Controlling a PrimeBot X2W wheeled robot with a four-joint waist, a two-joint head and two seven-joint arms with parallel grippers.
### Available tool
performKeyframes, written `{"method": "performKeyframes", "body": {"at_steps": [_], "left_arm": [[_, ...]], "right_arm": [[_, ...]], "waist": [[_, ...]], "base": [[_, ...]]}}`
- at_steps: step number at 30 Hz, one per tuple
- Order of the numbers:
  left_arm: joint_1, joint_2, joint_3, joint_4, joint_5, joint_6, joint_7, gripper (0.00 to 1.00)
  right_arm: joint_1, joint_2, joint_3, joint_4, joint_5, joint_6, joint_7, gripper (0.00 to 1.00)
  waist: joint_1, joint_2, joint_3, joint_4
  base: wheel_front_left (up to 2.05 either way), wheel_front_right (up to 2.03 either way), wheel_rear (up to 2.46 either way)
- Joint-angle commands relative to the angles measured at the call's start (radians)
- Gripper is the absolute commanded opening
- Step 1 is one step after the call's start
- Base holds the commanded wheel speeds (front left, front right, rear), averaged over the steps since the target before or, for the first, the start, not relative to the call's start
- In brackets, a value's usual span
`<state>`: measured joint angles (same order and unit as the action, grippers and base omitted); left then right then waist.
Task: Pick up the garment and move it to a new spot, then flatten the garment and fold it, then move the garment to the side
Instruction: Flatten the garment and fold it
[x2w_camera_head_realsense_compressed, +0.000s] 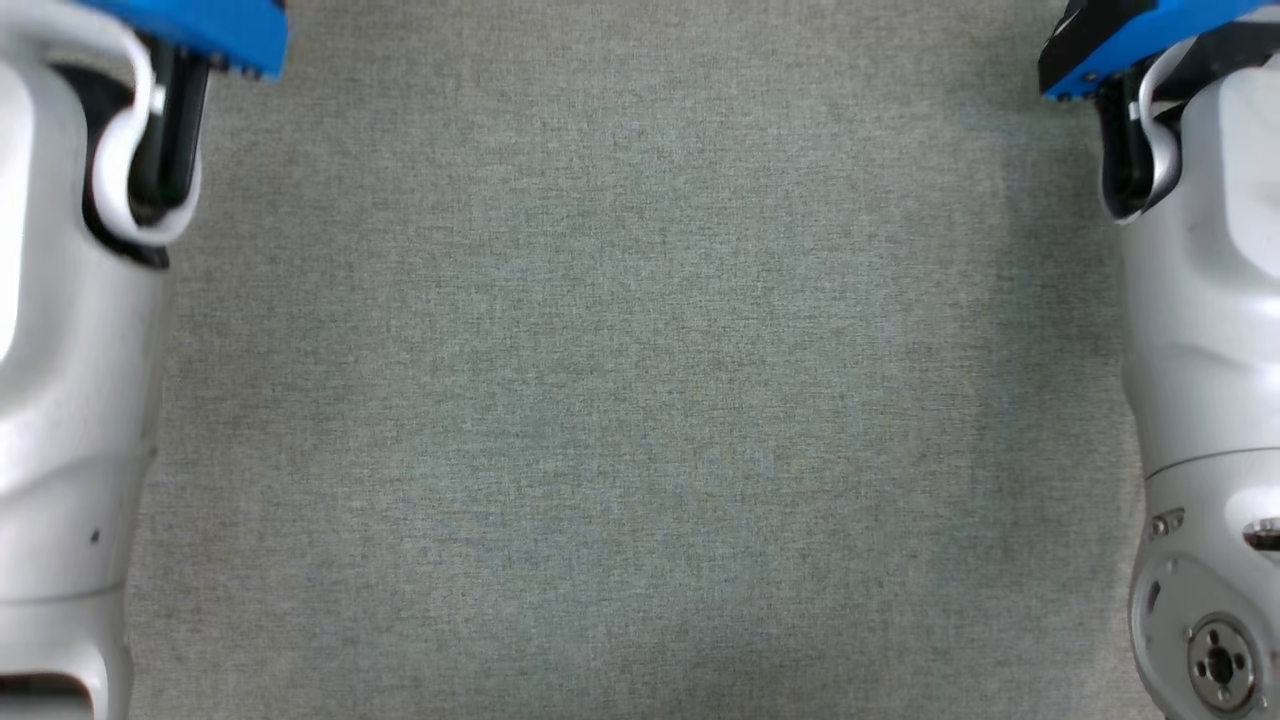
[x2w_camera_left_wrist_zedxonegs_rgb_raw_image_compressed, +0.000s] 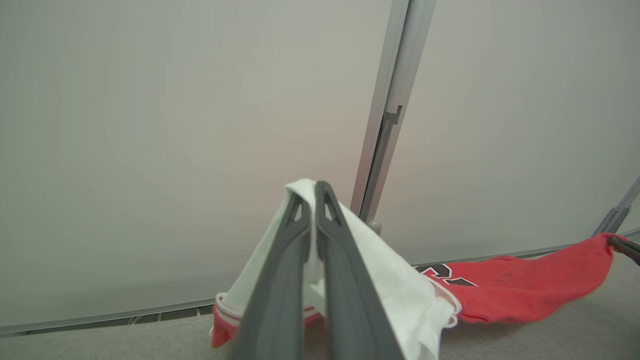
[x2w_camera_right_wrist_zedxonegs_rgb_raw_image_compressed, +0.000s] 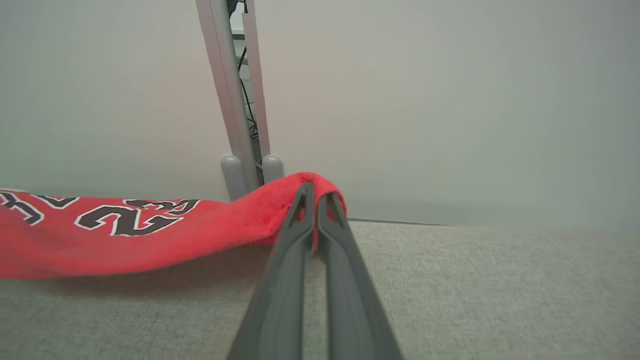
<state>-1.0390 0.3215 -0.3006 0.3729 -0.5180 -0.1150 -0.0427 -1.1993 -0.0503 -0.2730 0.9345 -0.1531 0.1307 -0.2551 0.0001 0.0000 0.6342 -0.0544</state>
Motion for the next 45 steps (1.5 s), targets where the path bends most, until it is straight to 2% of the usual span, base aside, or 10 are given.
{"method": "performKeyframes", "body": {"at_steps": [1,3,7,14,19,24,29,32,37,45], "left_arm": [[0.019,0.007,0.006,-0.007,-0.005,0.004,-0.008,0.00],[0.073,0.016,0.018,-0.032,-0.019,0.006,-0.025,0.00],[0.207,0.048,0.039,-0.119,-0.033,0.023,-0.048,0.00],[0.513,0.073,0.083,-0.337,-0.075,0.089,-0.073,0.00],[0.780,0.061,0.103,-0.524,-0.102,0.173,-0.068,0.00],[1.033,0.063,0.091,-0.674,-0.105,0.243,-0.044,0.00],[1.212,0.071,0.075,-0.780,-0.100,0.290,-0.016,0.00],[1.281,0.073,0.063,-0.818,-0.109,0.306,0.003,0.00],[1.317,0.065,0.034,-0.795,-0.149,0.294,0.039,0.00],[1.281,0.050,-0.008,-0.680,-0.178,0.260,0.066,0.00]], "right_arm": [[0.014,-0.001,0.006,0.002,0.009,0.000,-0.006,0.00],[0.043,-0.001,0.034,-0.007,0.058,0.000,-0.010,0.00],[0.149,-0.002,0.086,-0.131,0.167,0.000,-0.010,0.00],[0.419,-0.002,0.158,-0.358,0.293,0.000,-0.011,0.00],[0.645,-0.002,0.195,-0.515,0.318,0.000,-0.011,0.00],[0.889,-0.001,0.185,-0.675,0.319,0.000,-0.002,0.00],[1.094,-0.002,0.172,-0.846,0.354,0.000,0.070,0.00],[1.186,-0.001,0.163,-0.923,0.334,0.000,0.123,0.00],[1.243,-0.001,0.156,-0.918,0.283,0.000,0.191,0.00],[1.217,-0.001,0.168,-0.779,0.316,0.000,0.222,0.00]], "waist": [[-0.0001,0.0000,-0.006,-0.004],[-0.0001,0.0000,-0.026,-0.009],[-0.0001,0.0000,-0.084,-0.027],[-0.0001,0.0000,-0.244,-0.050],[-0.0001,0.0000,-0.369,-0.056],[-0.0001,0.0000,-0.464,-0.041],[-0.0001,0.0000,-0.515,-0.029],[-0.0001,0.0000,-0.536,-0.023],[-0.0001,0.0000,-0.556,-0.016],[-0.0001,0.0000,-0.557,-0.003]], "base": [[0.00,0.00,0.00],[0.00,0.00,0.00],[0.00,0.00,0.00],[0.00,0.00,0.00],[0.00,0.00,0.00],[0.00,0.00,0.00],[0.00,0.00,0.00],[0.00,0.00,0.00],[0.00,0.00,0.00],[0.00,0.00,0.00]]}}
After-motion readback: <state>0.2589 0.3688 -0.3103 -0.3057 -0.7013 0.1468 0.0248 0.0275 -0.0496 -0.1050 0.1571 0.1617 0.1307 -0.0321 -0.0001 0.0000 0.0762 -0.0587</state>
